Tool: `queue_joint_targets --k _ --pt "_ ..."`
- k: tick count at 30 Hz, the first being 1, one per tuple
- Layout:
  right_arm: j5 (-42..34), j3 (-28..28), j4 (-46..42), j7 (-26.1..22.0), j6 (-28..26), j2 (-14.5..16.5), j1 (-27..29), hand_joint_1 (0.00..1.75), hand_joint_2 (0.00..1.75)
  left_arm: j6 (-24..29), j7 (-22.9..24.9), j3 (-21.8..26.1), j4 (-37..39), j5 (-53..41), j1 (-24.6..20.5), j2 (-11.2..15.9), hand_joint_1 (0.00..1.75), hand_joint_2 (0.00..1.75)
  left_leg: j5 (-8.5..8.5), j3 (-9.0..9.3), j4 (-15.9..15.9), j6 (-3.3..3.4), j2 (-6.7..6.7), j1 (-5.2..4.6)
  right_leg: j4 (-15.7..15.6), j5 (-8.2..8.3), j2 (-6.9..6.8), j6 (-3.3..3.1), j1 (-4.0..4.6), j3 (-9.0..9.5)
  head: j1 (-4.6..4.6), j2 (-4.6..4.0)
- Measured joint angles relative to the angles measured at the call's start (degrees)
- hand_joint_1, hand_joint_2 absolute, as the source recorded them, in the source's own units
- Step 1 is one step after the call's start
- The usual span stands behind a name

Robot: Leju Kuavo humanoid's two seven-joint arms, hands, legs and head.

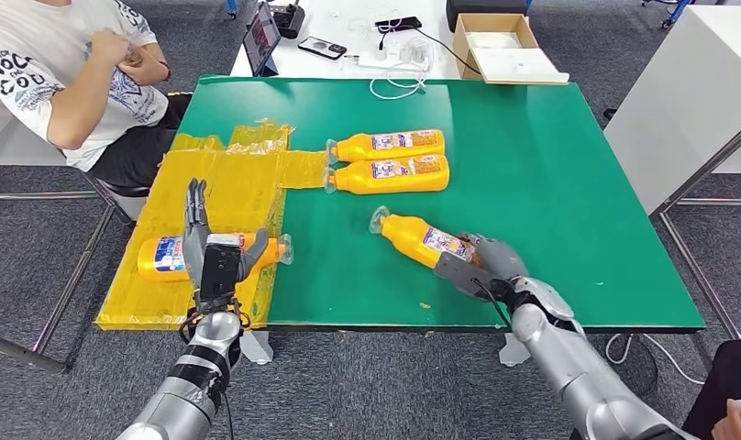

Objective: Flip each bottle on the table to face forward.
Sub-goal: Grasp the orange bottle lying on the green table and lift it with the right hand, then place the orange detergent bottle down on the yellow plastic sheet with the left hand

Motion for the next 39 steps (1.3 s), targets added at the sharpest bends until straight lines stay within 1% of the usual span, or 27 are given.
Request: queue_joint_targets --k 2,4,7,9,12,14,16,18,21,22,24,28,30,36,39 --pt "-0.71 -1.80 -4.31 -3.66 -7.99 2.73 3.78 1.75 1.75 -1.67 0.00 -0.11 0.00 1.66 0.02 -0.31 0.00 1.75 0.00 -0.10 0.00 -0.02 0.03 0.01 0.02 0.01 0.02 0.00 0.03 -0.15 -0.04 0.00" --pt "-0.70 -3.62 -9.20 -5.48 -12.93 5.61 6.76 1.75 1.75 -3.16 -0.01 -0.13 0.00 2.77 0.01 -0.81 0.00 1.75 0.01 -0.20 -0.01 -0.04 0.03 0.05 0.04 0.00 0.02 -0.01 0.06 -0.30 -0.07 0.00" --pt "-0.60 -5.85 -14.83 -5.89 -14.97 8.18 8.99 1.75 1.75 -4.28 -0.03 -0.11 0.00 3.46 0.01 -1.43 0.00 1.75 0.03 -0.28 -0.02 -0.05 -0.01 0.08 0.05 -0.03 0.00 -0.03 0.07 -0.36 -0.03 0.00" --pt "-1.14 -7.66 -17.61 -8.33 -17.85 9.38 10.27 1.75 1.75 -6.55 -0.03 -0.08 0.00 4.75 0.00 -1.73 0.00 1.75 0.03 -0.40 -0.02 -0.05 -0.01 0.07 0.05 -0.03 0.00 -0.03 0.05 -0.43 -0.01 0.00" --pt "-2.24 -10.96 -22.52 -13.96 -25.19 11.91 12.27 1.75 1.75 -12.66 0.69 -0.11 -0.10 7.21 -0.03 -2.70 0.00 1.75 0.03 -0.53 -0.02 -0.03 -0.01 0.03 0.04 -0.02 0.00 -0.01 -0.05 -0.55 -0.02 0.00" --pt "-2.32 -12.81 -26.10 -16.62 -29.17 13.53 13.35 1.75 1.75 -16.90 2.13 -0.53 -0.64 8.98 -0.02 -3.60 0.00 1.75 0.03 -0.56 -0.02 -0.03 -0.02 0.00 0.04 -0.02 0.00 -0.01 -0.09 -0.58 -0.02 0.00" --pt "-2.12 -14.21 -29.21 -18.88 -32.32 14.80 14.41 1.75 1.75 -20.92 3.76 -1.42 -1.77 10.94 0.02 -4.31 0.00 1.75 0.02 -0.58 -0.02 -0.02 -0.01 -0.04 0.04 -0.02 0.00 -0.01 -0.10 -0.59 -0.02 0.00" --pt "-2.02 -15.15 -31.51 -20.72 -34.29 15.67 15.23 1.75 1.75 -25.37 5.29 -2.67 -3.40 12.91 0.11 -4.61 0.00 1.75 0.01 -0.59 -0.02 -0.02 -0.01 -0.06 0.04 -0.02 0.00 -0.01 -0.09 -0.61 -0.03 0.00" --pt "-2.04 -15.91 -32.88 -22.37 -34.72 16.24 15.82 1.75 1.75 -33.66 7.70 -4.80 -5.95 16.28 0.19 -4.56 0.00 1.75 0.01 -0.59 -0.02 -0.02 -0.01 -0.05 0.04 -0.02 0.01 -0.01 -0.08 -0.62 -0.03 0.00" --pt "-2.06 -16.04 -32.96 -22.70 -34.66 16.30 15.93 1.75 1.75 -35.64 8.25 -5.34 -6.60 17.13 0.19 -4.52 0.00 1.75 0.01 -0.59 -0.02 -0.02 -0.01 -0.05 0.04 -0.02 0.01 -0.01 -0.07 -0.62 -0.03 0.00" --pt "-2.14 -16.20 -33.08 -23.12 -34.57 16.36 16.13 1.75 1.75 -37.47 8.80 -6.13 -7.60 17.91 0.20 -4.47 0.00 1.75 0.02 -0.58 -0.02 -0.02 0.00 -0.04 0.04 -0.01 0.01 -0.01 -0.07 -0.62 -0.03 0.00" --pt "-2.41 -16.48 -33.15 -23.49 -34.51 16.47 16.33 1.75 1.75 -38.04 9.04 -6.82 -8.74 18.38 0.26 -4.25 0.00 1.75 0.02 -0.58 -0.02 -0.03 0.01 -0.03 0.04 -0.01 0.01 -0.01 -0.07 -0.62 -0.03 0.00" --pt "-2.44 -16.50 -33.15 -23.82 -34.24 16.53 16.41 1.75 1.75 -39.42 9.09 -7.08 -9.03 19.06 0.28 -4.11 0.00 1.75 0.02 -0.59 -0.02 -0.03 0.01 -0.03 0.04 -0.02 0.01 -0.01 -0.07 -0.62 -0.03 0.00" --pt "-2.61 -16.07 -32.56 -25.01 -30.59 16.96 16.53 1.75 1.75 -49.76 10.32 -8.17 -9.41 24.31 0.31 -3.56 0.00 1.75 0.02 -0.63 -0.02 -0.02 0.01 -0.04 0.04 -0.02 0.01 -0.01 -0.07 -0.63 -0.02 0.00" --pt "-3.04 -14.76 -31.30 -25.05 -29.66 17.40 16.53 1.75 1.75 -53.00 10.73 -8.35 -9.42 26.59 0.34 -3.53 0.00 1.75 0.02 -0.63 -0.02 -0.03 0.01 -0.03 0.04 -0.02 0.01 -0.01 -0.06 -0.63 -0.03 0.00"
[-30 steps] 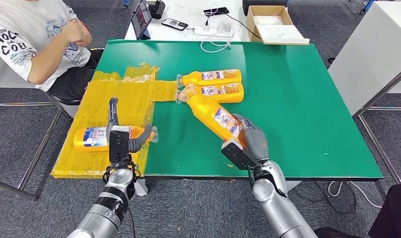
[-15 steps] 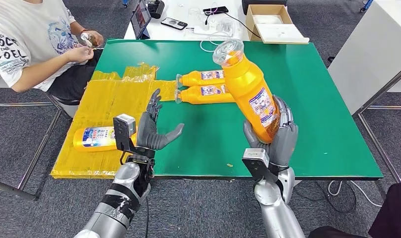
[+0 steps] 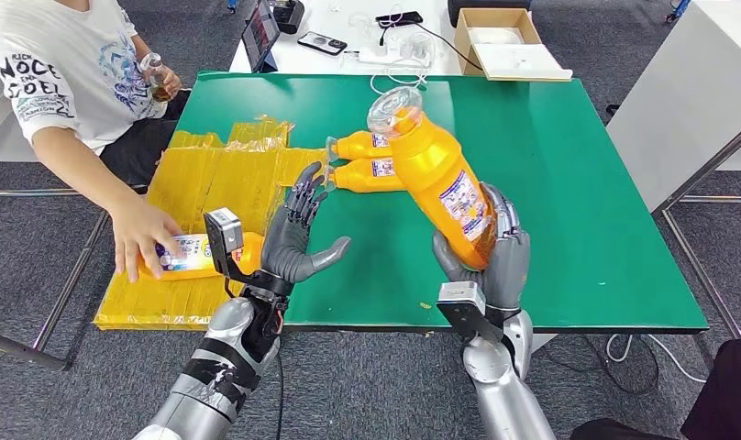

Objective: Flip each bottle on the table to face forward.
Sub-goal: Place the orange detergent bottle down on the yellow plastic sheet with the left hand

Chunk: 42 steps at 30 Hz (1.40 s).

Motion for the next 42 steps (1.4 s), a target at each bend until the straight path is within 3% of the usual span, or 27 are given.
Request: queue_joint_targets --k 7,19,26,42 --pt "-1.86 3.43 3.97 -0.03 1.14 1.22 -0.72 1.75 1.75 -3.05 0.45 -0.46 0.31 2.15 -0.01 0.00 0.00 1.75 0.00 -0.01 -0.01 0.00 0.01 0.02 0.00 0.00 0.00 0.00 0.01 -0.02 0.01 0.00" --pt "-2.33 8.46 18.70 -0.09 5.07 5.01 -7.65 1.75 1.75 -5.97 0.40 -3.21 2.42 3.66 -0.08 -0.68 0.00 1.75 0.01 -0.01 -0.01 -0.01 0.03 0.02 0.00 0.00 0.01 0.00 0.01 -0.05 0.01 0.00" --pt "-0.57 11.03 28.51 -0.36 6.15 7.24 -10.57 1.75 1.75 -6.14 0.27 -3.34 3.98 4.62 -0.15 -0.72 0.00 1.75 0.02 -0.03 -0.01 -0.01 0.03 0.04 0.01 0.00 0.01 0.00 0.02 -0.09 0.00 0.00" --pt "1.01 14.84 37.29 0.04 8.42 8.05 -12.99 1.75 1.75 -4.01 0.08 -2.16 7.25 5.93 0.64 -0.48 0.00 1.75 0.01 -0.07 0.00 -0.01 0.13 0.04 0.01 0.00 0.01 -0.01 0.02 -0.17 0.01 0.00"
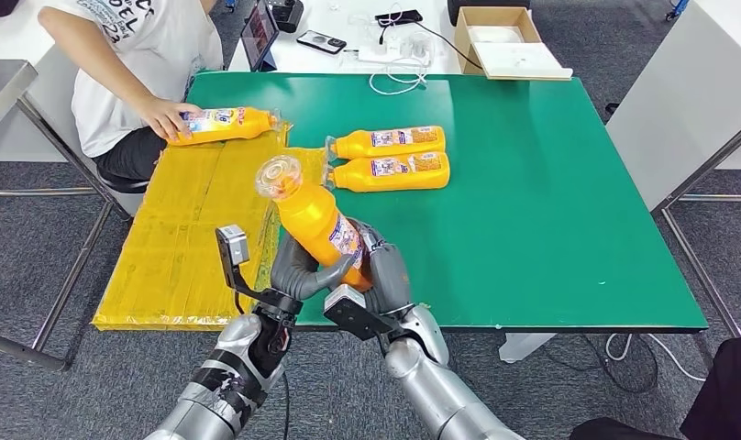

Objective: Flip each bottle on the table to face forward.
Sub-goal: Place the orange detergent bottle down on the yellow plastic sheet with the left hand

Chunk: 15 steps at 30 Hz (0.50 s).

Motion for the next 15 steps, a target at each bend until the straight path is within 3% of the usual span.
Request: queue_joint_targets --k 13,14,15 --pt "0.15 2.19 2.21 -0.09 2.06 0.00 0.28 1.75 1.75 0.30 -0.01 1.51 0.65 0.94 0.19 0.35 0.00 1.75 0.00 0.00 0.00 0.00 0.14 0.00 0.00 0.01 0.04 -0.01 0.00 -0.05 -0.01 0.00" --pt "0.14 2.23 2.31 -0.09 2.19 0.00 0.27 1.75 1.75 0.30 -0.01 1.53 0.66 1.03 0.19 0.37 0.24 1.75 0.00 0.00 0.00 0.00 0.14 0.00 0.00 0.01 0.04 -0.01 0.00 -0.05 -0.01 0.00" --pt "0.12 2.29 2.41 -0.09 2.34 0.00 0.26 1.75 1.75 0.30 -0.02 1.56 0.66 1.16 0.21 0.37 0.68 1.75 0.00 0.00 0.00 0.00 0.14 0.00 0.00 0.01 0.05 -0.01 0.00 -0.05 -0.01 0.00"
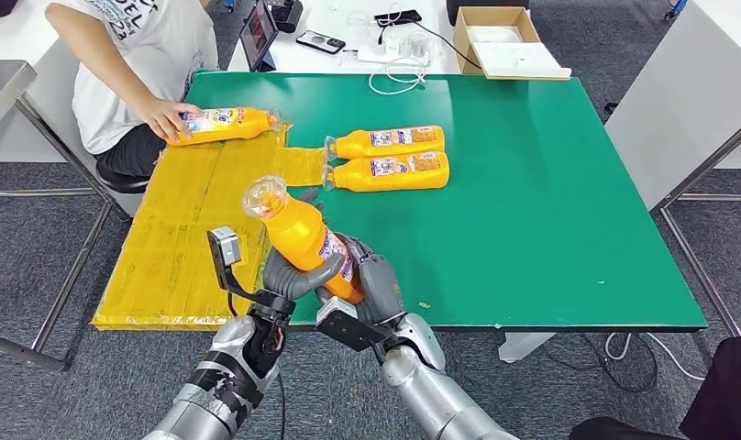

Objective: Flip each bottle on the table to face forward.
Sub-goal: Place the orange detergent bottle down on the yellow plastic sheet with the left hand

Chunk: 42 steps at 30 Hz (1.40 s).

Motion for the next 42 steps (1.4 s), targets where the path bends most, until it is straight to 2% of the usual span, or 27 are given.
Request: queue_joint_targets --k 2,3,16,18,20,22,25,30,32,34,36,42 --pt "-0.08 0.12 0.26 0.01 0.24 0.00 -0.04 1.75 1.75 -0.01 -0.03 0.13 0.00 0.37 0.06 0.00 1.55 1.75 0.00 0.00 0.00 0.00 0.00 0.00 0.00 0.00 0.01 0.00 0.00 0.00 0.00 0.00" --pt "-0.12 0.21 0.41 0.03 0.28 0.00 -0.08 1.75 1.75 -0.02 -0.04 0.22 0.00 0.64 0.12 0.00 1.75 1.75 0.00 0.00 0.00 0.00 0.01 0.00 0.00 0.00 0.01 0.00 0.00 -0.01 0.00 0.00" --pt "-0.90 0.73 1.17 0.09 0.13 0.00 -0.57 1.75 1.75 -1.09 -0.50 0.65 -0.63 1.61 0.96 0.09 1.75 1.75 0.00 0.01 0.00 0.00 0.07 0.00 0.00 0.00 0.16 0.00 0.00 -0.03 0.00 0.00" --pt "-0.88 0.72 1.16 0.27 0.03 0.00 -0.65 0.87 1.75 -1.08 -0.54 0.65 -0.84 1.55 0.97 0.09 1.75 1.75 0.00 0.01 0.00 0.00 0.07 0.00 0.00 0.01 0.17 0.00 0.00 -0.03 0.00 0.00" --pt "-0.69 0.71 1.14 0.78 -0.22 0.03 -0.70 0.00 0.87 -0.98 -0.63 0.65 -1.02 1.26 0.94 0.09 1.75 1.75 0.00 0.01 0.00 0.00 0.07 0.00 0.00 0.01 0.17 0.00 0.00 -0.03 0.00 0.00" --pt "-0.44 0.69 1.16 1.86 -0.61 0.14 -0.68 0.00 0.00 -0.08 -1.13 0.50 -1.45 -0.14 0.85 0.06 1.75 1.75 0.00 0.00 0.00 0.00 0.05 0.00 0.00 0.01 0.17 0.00 0.00 -0.02 0.01 0.00" --pt "-0.69 0.58 1.20 3.28 -0.91 0.33 -0.81 0.00 0.00 5.33 -2.84 -0.40 -2.58 -5.03 0.70 -0.04 1.75 1.75 0.00 -0.01 0.00 0.00 0.05 0.00 0.00 0.01 0.17 0.00 0.00 -0.01 0.02 0.00" --pt "-3.86 -0.29 -1.22 3.71 0.53 0.37 -0.58 0.00 0.00 23.75 -6.40 -0.20 -3.78 -15.43 -1.42 0.03 1.75 1.75 0.01 -0.02 0.00 0.00 0.04 0.01 0.01 0.02 0.17 0.00 0.03 -0.01 0.03 0.00" --pt "-5.92 -1.27 -3.94 3.88 1.48 0.31 -0.06 0.00 0.00 31.37 -7.26 1.25 -3.46 -17.85 -3.30 0.21 1.75 1.75 0.02 -0.01 0.00 -0.01 0.04 0.03 0.01 0.02 0.17 0.00 0.07 0.00 0.03 0.00" --pt "-7.41 -2.27 -6.98 4.02 2.01 0.25 0.74 0.00 0.00 36.67 -8.12 3.40 -2.59 -19.38 -5.46 0.58 1.75 1.75 0.03 0.00 0.00 -0.01 0.04 0.05 0.02 0.03 0.17 -0.01 0.09 0.01 0.01 0.00" --pt "-7.97 -2.97 -9.51 4.12 2.22 0.20 1.41 0.00 0.00 38.55 -8.64 5.13 -1.60 -20.08 -7.10 1.02 1.75 1.75 0.04 0.00 0.00 0.00 0.04 0.05 0.02 0.03 0.16 -0.01 0.10 0.02 0.01 0.00" --pt "-8.20 -3.96 -13.46 4.31 2.47 0.12 2.46 0.00 0.00 39.23 -9.30 7.22 0.27 -20.73 -9.10 1.43 1.75 1.75 0.03 -0.05 0.00 0.00 0.04 0.03 0.02 0.02 0.17 0.00 0.07 -0.01 0.03 0.00"
